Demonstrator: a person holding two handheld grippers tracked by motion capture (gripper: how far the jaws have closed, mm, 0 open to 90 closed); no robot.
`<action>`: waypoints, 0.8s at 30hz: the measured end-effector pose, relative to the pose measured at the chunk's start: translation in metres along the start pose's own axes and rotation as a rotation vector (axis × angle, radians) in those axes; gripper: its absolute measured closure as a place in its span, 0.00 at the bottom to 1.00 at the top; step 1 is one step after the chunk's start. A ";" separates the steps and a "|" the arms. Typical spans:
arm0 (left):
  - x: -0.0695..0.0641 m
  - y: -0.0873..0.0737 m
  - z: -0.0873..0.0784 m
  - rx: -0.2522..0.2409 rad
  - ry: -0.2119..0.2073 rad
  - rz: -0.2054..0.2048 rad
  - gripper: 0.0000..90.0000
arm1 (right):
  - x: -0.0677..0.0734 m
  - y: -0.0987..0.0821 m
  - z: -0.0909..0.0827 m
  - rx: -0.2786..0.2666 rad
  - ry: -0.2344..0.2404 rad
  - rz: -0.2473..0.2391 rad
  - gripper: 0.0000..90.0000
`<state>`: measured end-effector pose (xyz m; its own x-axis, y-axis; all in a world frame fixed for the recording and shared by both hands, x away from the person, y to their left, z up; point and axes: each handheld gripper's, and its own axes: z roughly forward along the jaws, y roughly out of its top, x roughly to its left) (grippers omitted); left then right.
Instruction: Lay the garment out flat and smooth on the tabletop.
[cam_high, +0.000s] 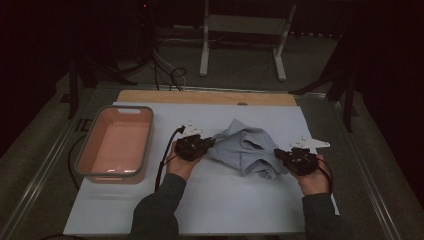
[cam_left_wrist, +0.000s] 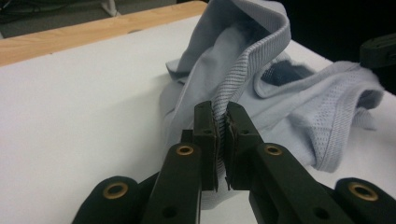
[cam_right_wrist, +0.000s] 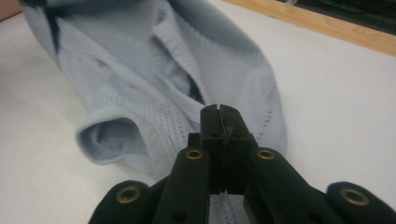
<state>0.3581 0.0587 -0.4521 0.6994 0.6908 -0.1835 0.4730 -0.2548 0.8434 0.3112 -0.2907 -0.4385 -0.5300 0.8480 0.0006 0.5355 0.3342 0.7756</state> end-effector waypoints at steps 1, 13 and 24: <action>0.001 0.000 -0.002 -0.006 -0.005 -0.007 0.95 | 0.000 0.000 0.000 -0.002 -0.006 0.002 1.00; 0.017 -0.001 -0.018 -0.047 0.015 -0.058 0.96 | -0.012 -0.002 -0.009 -0.010 -0.096 0.033 1.00; 0.013 0.000 -0.018 -0.053 -0.004 -0.056 0.96 | 0.004 0.003 -0.005 -0.040 0.015 -0.011 0.63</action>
<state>0.3576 0.0803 -0.4450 0.6746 0.7003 -0.2333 0.4828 -0.1795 0.8572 0.3077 -0.2888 -0.4334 -0.5454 0.8382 0.0013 0.5031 0.3262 0.8003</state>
